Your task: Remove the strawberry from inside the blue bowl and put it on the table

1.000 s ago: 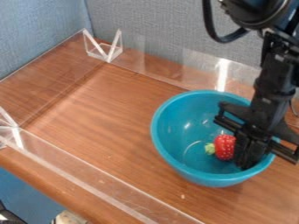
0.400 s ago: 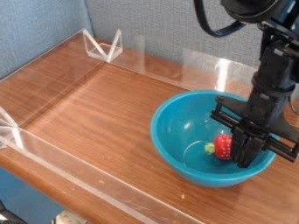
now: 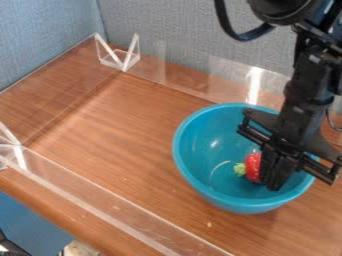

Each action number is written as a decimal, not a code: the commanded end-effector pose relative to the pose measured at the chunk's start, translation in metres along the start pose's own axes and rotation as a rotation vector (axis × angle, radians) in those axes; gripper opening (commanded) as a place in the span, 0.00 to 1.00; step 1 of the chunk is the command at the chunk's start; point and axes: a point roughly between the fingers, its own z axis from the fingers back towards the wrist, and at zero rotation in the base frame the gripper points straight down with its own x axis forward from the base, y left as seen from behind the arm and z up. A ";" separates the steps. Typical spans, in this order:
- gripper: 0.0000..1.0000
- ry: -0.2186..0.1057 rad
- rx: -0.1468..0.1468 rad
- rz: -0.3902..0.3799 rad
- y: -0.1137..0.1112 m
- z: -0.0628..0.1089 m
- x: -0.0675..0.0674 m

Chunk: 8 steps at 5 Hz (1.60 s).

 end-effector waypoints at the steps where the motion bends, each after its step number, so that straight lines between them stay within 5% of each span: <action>1: 0.00 -0.077 -0.008 -0.010 0.000 0.021 0.000; 2: 0.00 -0.085 0.005 -0.009 0.002 0.021 -0.001; 3: 0.00 -0.123 0.025 0.003 0.009 0.045 0.000; 5: 0.00 -0.252 0.088 0.100 0.055 0.107 0.008; 6: 1.00 -0.253 0.100 0.148 0.080 0.111 0.014; 8: 1.00 -0.165 0.095 0.110 0.066 0.066 0.012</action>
